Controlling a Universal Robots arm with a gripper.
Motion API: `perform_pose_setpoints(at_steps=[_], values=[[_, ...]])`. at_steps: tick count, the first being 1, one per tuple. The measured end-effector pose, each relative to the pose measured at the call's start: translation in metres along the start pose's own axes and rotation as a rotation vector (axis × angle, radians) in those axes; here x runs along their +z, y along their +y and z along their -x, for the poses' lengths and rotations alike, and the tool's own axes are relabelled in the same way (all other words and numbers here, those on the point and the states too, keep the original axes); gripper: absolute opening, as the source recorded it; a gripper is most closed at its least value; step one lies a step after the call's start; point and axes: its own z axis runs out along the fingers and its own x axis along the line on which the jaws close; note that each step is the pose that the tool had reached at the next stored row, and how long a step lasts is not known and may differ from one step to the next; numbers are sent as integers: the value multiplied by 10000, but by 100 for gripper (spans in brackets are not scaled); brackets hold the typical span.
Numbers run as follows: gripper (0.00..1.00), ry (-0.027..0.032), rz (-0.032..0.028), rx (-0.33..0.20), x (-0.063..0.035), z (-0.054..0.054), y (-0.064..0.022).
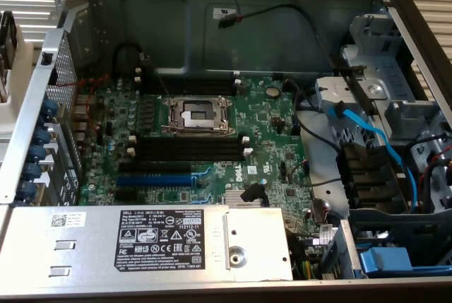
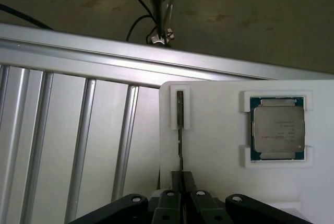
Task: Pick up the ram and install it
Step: 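Pick up the ram and move it above insertion slot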
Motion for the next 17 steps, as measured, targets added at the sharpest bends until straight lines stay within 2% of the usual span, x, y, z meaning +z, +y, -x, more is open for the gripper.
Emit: perform_pose_setpoints(at_steps=[17], values=[[12, 0, 0, 0, 0, 0, 0]])
